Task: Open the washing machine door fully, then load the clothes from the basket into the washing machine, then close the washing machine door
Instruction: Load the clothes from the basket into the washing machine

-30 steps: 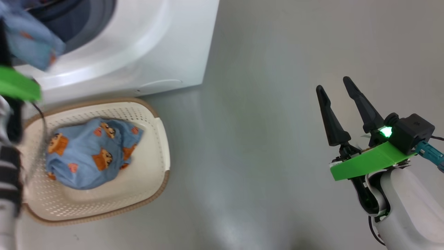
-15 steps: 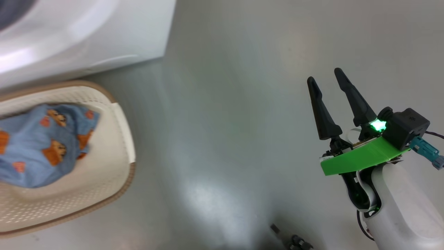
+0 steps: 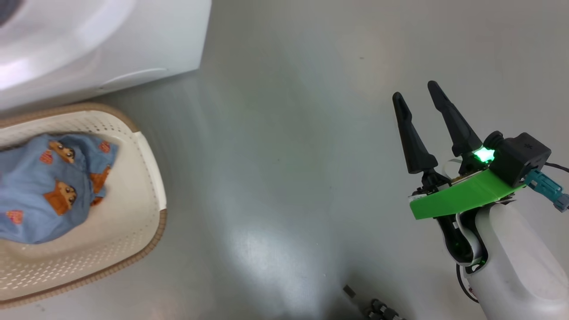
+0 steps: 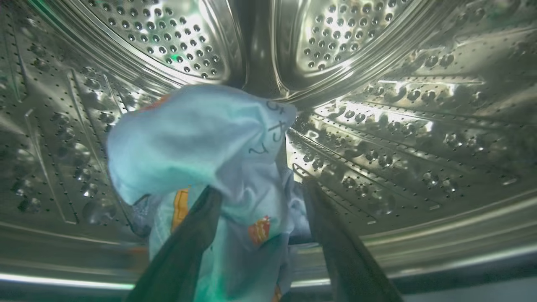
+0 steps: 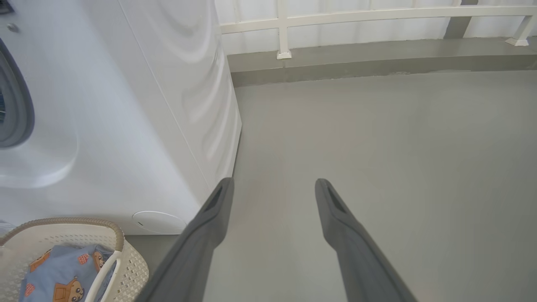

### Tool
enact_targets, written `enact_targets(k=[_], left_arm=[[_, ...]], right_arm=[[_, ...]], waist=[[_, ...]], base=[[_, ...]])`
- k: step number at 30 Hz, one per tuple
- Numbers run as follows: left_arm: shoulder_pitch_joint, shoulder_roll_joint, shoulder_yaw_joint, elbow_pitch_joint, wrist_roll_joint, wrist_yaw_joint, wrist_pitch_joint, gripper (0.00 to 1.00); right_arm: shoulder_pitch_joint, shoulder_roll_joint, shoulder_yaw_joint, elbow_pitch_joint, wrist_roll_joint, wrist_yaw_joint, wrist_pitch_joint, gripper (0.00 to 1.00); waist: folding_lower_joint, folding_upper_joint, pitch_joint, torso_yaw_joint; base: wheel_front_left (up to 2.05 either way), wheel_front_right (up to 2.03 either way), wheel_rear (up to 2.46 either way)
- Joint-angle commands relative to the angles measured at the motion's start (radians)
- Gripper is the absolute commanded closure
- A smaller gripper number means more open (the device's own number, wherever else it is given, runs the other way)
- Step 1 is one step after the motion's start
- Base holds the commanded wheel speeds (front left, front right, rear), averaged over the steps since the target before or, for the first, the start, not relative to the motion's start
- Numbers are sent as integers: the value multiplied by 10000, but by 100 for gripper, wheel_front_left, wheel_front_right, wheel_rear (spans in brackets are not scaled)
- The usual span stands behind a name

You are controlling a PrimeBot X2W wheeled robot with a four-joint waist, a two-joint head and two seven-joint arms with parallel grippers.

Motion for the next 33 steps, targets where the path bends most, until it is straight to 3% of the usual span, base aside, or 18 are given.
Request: enact_targets(k=[1, 14, 25, 33], left_arm=[[212, 305, 11, -203, -60, -108, -299, 0], [2723, -379, -211, -676, -413, -446, -2655, 0], [5182, -778, -161, -1894, -760, -505, -3192, 0], [7577, -1091, 441, -4198, -751, -270, -3219, 0]], right_arm=[[189, -154, 103, -163, -77, 46, -78, 0], [487, -401, 27, 31, -77, 46, -78, 0], [1066, -700, -108, 232, -59, 46, -78, 0], [1490, -943, -206, 295, -46, 46, -78, 0]], waist=[[-1, -1, -310, 237], [-1, -1, -2246, 838], [-1, -1, -3770, 1295], [-1, -1, -4654, 1736]], base=[[0, 0, 0], [0, 0, 0], [0, 0, 0], [0, 0, 0]])
